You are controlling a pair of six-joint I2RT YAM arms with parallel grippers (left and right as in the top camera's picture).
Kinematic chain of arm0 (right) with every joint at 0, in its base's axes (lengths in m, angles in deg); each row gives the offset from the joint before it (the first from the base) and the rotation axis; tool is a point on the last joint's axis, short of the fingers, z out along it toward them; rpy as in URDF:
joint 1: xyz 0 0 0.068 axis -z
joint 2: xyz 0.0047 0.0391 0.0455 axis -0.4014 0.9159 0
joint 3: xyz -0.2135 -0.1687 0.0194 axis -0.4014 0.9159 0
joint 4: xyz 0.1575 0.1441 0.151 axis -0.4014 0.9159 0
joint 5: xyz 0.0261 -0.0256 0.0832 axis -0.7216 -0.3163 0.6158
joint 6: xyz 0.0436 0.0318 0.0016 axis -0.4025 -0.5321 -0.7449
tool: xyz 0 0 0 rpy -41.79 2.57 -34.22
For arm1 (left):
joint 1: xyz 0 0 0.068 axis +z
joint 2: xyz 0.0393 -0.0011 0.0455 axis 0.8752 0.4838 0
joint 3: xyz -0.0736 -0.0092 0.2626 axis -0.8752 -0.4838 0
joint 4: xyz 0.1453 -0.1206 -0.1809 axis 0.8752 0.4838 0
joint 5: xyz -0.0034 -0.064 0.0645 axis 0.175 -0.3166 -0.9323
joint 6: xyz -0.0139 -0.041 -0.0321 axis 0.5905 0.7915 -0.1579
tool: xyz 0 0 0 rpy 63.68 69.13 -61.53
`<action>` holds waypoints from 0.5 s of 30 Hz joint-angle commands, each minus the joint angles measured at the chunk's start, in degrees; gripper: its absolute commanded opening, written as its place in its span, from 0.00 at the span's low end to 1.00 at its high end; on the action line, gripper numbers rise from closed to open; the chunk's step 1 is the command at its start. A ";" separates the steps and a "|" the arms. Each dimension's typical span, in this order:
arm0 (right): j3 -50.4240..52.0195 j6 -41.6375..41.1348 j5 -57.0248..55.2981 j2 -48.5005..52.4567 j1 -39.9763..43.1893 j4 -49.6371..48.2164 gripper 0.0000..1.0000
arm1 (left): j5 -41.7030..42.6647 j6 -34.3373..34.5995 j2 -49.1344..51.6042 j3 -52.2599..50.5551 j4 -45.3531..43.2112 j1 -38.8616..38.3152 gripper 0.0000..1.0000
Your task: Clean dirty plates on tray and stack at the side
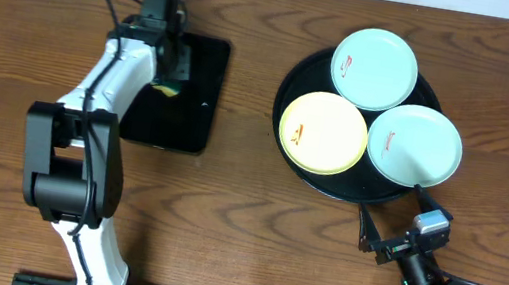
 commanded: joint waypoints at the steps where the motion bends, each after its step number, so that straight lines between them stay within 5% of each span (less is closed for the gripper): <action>1: 0.09 0.61 -0.15 -0.31 -0.33 0.26 0.99 | -1.07 6.34 0.59 -0.22 1.73 1.16 0.25; 4: 0.09 0.61 -0.15 -0.31 -0.33 0.26 0.99 | -0.90 7.87 1.09 -0.35 3.30 1.18 0.28; 10: 0.09 0.61 -0.15 -0.31 -0.33 0.26 0.99 | 6.64 7.87 1.14 -1.11 3.89 1.11 0.61; 15: 0.09 0.61 -0.15 -0.31 -0.33 0.26 0.99 | 5.95 7.82 1.14 -1.88 3.56 1.14 0.64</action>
